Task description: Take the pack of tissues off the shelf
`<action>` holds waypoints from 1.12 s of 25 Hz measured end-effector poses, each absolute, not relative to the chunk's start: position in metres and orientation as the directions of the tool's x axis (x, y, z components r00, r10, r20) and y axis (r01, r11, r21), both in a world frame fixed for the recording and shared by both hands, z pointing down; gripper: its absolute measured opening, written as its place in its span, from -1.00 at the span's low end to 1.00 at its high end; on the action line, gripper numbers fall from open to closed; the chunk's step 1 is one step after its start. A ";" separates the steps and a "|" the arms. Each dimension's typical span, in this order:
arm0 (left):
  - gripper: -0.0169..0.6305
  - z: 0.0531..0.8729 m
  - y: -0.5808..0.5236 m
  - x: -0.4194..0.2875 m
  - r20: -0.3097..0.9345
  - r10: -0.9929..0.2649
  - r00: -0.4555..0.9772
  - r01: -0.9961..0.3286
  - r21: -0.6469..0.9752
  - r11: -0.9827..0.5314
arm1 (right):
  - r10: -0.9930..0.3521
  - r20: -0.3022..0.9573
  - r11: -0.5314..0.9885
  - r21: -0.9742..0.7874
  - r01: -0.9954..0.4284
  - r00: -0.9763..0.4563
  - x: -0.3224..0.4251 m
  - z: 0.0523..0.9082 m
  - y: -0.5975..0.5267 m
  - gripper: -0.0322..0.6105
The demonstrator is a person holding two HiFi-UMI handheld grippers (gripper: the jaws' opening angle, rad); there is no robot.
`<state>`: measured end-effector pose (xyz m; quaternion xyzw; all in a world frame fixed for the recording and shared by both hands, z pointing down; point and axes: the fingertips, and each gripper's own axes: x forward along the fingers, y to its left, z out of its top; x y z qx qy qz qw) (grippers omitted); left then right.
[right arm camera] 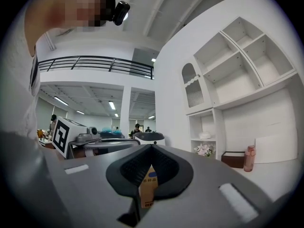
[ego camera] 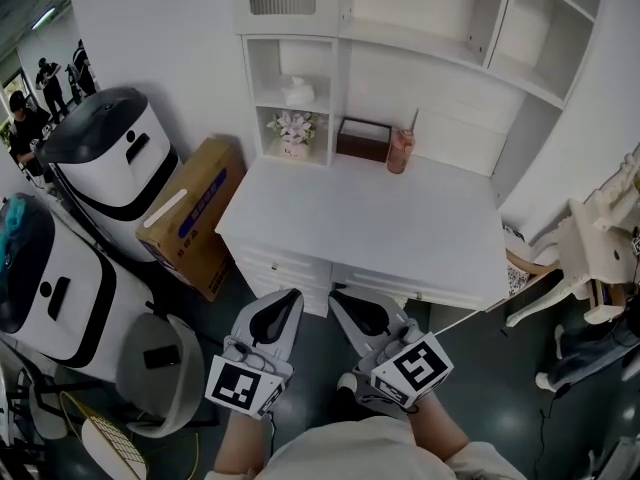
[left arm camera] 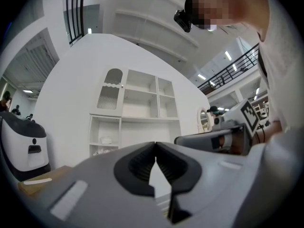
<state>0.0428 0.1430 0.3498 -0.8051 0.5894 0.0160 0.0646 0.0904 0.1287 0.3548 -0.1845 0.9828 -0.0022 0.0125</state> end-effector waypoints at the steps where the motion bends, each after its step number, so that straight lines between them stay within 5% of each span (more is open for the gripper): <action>1: -0.94 0.350 0.135 0.040 -0.101 -0.949 0.300 -0.953 -0.082 -0.292 | -0.360 -0.023 0.933 -0.010 -0.359 -0.933 0.089 0.355 0.121 -0.90; 28: -0.94 0.352 0.009 0.056 -0.085 -0.970 0.229 -0.971 -0.089 -0.221 | -0.299 -0.037 0.953 -0.055 -0.297 -0.954 0.106 0.364 -0.011 -0.90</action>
